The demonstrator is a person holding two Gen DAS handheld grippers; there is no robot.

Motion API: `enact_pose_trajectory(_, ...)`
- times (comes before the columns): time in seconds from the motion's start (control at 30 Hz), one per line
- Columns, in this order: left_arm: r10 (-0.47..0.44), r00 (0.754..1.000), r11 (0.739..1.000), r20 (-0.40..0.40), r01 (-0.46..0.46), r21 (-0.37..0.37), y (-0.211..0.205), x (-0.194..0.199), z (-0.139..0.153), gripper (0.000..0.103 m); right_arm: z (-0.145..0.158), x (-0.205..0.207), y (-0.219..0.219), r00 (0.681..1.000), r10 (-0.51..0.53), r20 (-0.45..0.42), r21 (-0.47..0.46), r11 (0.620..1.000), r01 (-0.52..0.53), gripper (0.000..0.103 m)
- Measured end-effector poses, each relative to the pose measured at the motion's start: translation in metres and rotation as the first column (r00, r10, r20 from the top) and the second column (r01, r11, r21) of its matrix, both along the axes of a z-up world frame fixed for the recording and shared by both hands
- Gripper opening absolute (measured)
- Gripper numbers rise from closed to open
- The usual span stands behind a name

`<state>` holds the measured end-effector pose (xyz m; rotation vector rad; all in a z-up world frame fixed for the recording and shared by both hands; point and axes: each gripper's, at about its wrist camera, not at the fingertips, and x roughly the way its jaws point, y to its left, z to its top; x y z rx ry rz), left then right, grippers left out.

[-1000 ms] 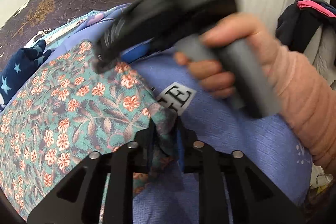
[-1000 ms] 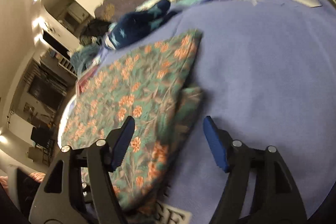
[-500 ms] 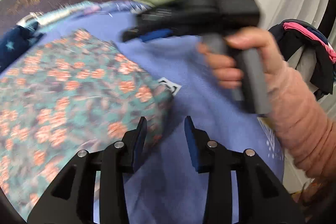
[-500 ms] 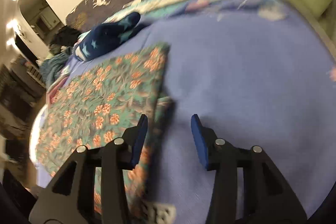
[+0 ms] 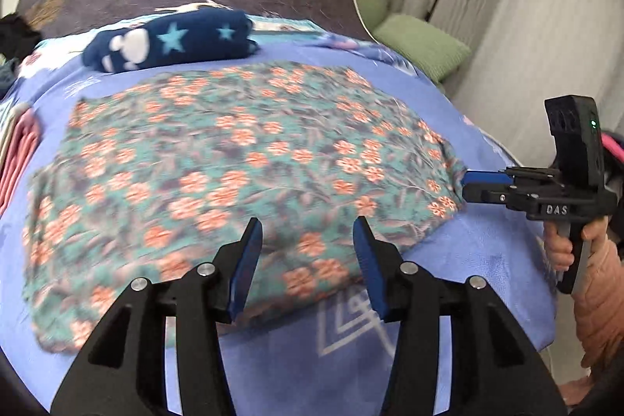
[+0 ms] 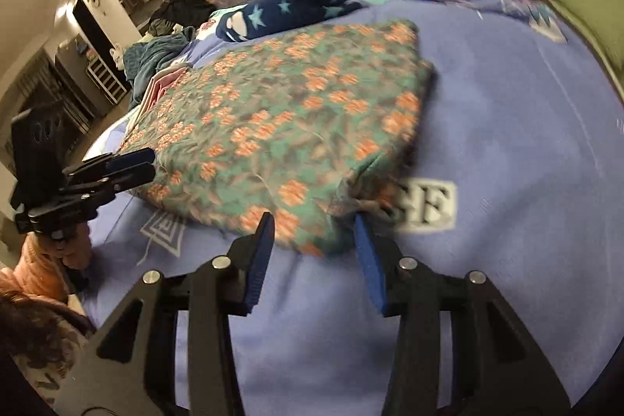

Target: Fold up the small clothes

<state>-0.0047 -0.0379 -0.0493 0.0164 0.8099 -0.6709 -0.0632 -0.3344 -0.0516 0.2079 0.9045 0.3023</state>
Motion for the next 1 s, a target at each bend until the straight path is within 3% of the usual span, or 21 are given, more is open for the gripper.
enact_pose_trajectory(0.07, 0.016, 1.0, 1.0, 0.007, -0.016, -0.003, 0.009, -0.001, 0.001, 0.049, 0.009, 0.002, 0.019, 0.997, 0.068, 0.041, -0.002, 0.998, -0.068, 0.044)
enact_pose_trajectory(0.17, 0.039, 0.999, 0.999, 0.015, -0.039, 0.01, 0.019, -0.003, -0.001, 0.049, 0.019, 0.004, 0.042, 0.991, 0.111, 0.077, -0.124, 0.987, -0.101, 0.044)
enact_pose_trajectory(0.23, 0.051, 0.998, 0.998, 0.024, -0.051, 0.024, 0.025, -0.003, -0.003, 0.05, 0.018, 0.006, 0.031, 0.996, 0.069, 0.063, -0.153, 0.987, -0.059, 0.044)
enact_pose_trajectory(0.4, 0.089, 0.996, 0.995, -0.002, -0.089, 0.049, 0.034, 0.007, -0.015, 0.051, 0.011, -0.008, -0.037, 0.991, -0.134, 0.005, -0.032, 0.991, 0.134, 0.031)
enact_pose_trajectory(0.47, 0.103, 0.994, 0.993, -0.023, -0.101, 0.058, 0.034, 0.011, -0.019, 0.051, 0.003, -0.013, -0.052, 0.984, -0.176, -0.009, -0.025, 0.984, 0.176, 0.028)
enact_pose_trajectory(0.6, 0.101, 0.995, 0.991, -0.015, -0.1, 0.085, 0.029, 0.011, -0.022, 0.051, -0.007, -0.017, -0.042, 0.997, -0.07, 0.01, -0.151, 0.986, 0.071, 0.028)
enact_pose_trajectory(0.63, 0.1, 0.995, 0.991, -0.012, -0.099, 0.094, 0.028, 0.01, -0.023, 0.051, -0.008, -0.015, -0.036, 0.999, -0.04, 0.013, -0.195, 0.98, 0.042, 0.031)
enact_pose_trajectory(0.7, 0.104, 0.994, 0.989, -0.016, -0.102, 0.105, 0.027, 0.01, -0.025, 0.051, -0.014, -0.007, -0.018, 0.999, 0.03, 0.022, -0.295, 0.955, -0.023, 0.046)
enact_pose_trajectory(0.73, 0.109, 0.994, 0.988, -0.019, -0.106, 0.108, 0.026, 0.01, -0.026, 0.051, -0.016, -0.004, -0.011, 0.998, 0.057, 0.028, -0.325, 0.945, -0.045, 0.046)
enact_pose_trajectory(0.77, 0.114, 0.993, 0.988, -0.022, -0.111, 0.11, 0.026, 0.011, -0.026, 0.051, -0.018, 0.0, -0.005, 0.995, 0.093, 0.026, -0.34, 0.937, -0.079, 0.045)
enact_pose_trajectory(0.8, 0.12, 0.992, 0.987, -0.024, -0.116, 0.112, 0.027, 0.011, -0.026, 0.051, -0.02, 0.005, -0.002, 0.993, 0.116, 0.023, -0.346, 0.933, -0.101, 0.024)
enact_pose_trajectory(0.83, 0.124, 0.992, 0.986, -0.024, -0.121, 0.114, 0.027, 0.011, -0.026, 0.051, -0.02, 0.01, 0.001, 0.99, 0.137, 0.018, -0.342, 0.932, -0.122, 0.014)
enact_pose_trajectory(1.0, 0.14, 0.99, 0.982, -0.022, -0.136, 0.129, 0.026, 0.01, -0.026, 0.051, 0.005, 0.003, -0.012, 0.979, 0.194, 0.068, -0.301, 0.939, -0.166, 0.011)
